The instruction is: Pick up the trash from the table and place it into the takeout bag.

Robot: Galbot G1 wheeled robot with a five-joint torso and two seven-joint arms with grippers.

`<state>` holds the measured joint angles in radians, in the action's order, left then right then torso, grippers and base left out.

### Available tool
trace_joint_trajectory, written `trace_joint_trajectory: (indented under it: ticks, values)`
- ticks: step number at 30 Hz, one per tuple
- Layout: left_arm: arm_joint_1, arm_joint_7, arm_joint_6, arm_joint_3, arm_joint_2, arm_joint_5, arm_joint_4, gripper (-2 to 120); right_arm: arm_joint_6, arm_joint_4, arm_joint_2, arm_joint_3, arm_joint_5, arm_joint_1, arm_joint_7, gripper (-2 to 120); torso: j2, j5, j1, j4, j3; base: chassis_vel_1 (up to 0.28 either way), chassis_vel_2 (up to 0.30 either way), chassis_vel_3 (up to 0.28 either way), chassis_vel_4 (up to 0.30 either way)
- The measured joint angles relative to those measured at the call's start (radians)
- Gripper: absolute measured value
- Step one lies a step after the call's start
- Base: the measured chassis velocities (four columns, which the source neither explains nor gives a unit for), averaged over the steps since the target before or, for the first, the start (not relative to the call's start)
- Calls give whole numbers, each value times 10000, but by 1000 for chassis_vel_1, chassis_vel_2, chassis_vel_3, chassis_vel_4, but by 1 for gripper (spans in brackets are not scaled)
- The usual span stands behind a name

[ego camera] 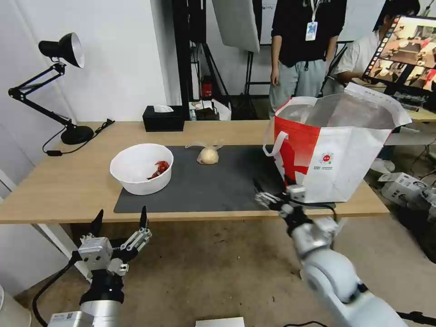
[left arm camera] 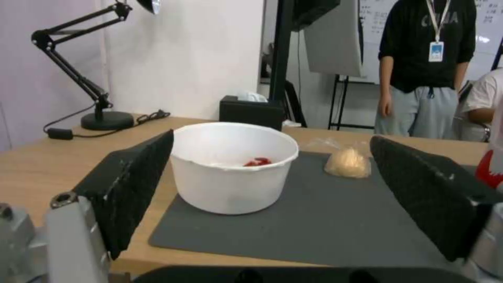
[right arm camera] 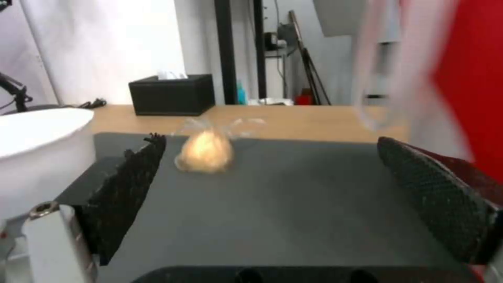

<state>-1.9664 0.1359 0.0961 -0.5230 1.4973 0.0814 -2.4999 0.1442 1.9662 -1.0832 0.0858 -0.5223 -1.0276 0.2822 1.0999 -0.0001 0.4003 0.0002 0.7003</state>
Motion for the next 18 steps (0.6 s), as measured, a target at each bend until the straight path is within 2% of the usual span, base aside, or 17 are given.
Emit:
trace_joint_trajectory:
  ticks: [3, 4, 7, 8, 11, 12, 16, 18]
  values:
    - [-56, -4, 8, 8, -4, -20, 0, 100, 523, -1021, -379, -1113, -835, 1743, 461, 100, 0, -2, 0, -1, -1, 0, 0, 0, 0]
    - [-56, -4, 8, 8, -4, -20, 0, 100, 523, -1021, -379, -1113, -835, 1743, 461, 100, 0, -2, 0, -1, -1, 0, 0, 0, 0]
    - [-70, -6, 28, 6, -3, -21, -1, 100, 739, -2157, -740, -1813, -1355, 3089, 641, 100, 0, -2, -1, -1, 0, 0, 0, 0, 0]
    - [-70, -6, 28, 6, -3, -21, -1, 100, 739, -2157, -740, -1813, -1355, 3089, 641, 100, 0, -2, -1, -1, 0, 0, 0, 0, 0]
    - [-74, -10, 88, 4, 10, -21, -1, 100, 867, -3551, -1150, -2368, -1831, 4397, 698, 100, -1, 0, -1, 0, 0, 0, 0, 0, 0]
    - [-74, -10, 88, 4, 10, -21, -1, 100, 867, -3551, -1150, -2368, -1831, 4397, 698, 100, -1, 0, -1, 0, 0, 0, 0, 0, 0]
    - [-67, -12, 153, -30, 51, -21, 0, 100, 1023, -5367, -1777, -2858, -2342, 5729, 537, 100, 0, 0, -2, -1, -1, 0, 0, 0, 0]
    - [-40, -12, 155, -32, 90, -21, 0, 100, 1062, -5801, -1944, -2965, -2520, 6006, 450, 100, 0, -1, -2, -1, -1, 0, 0, 0, 0]
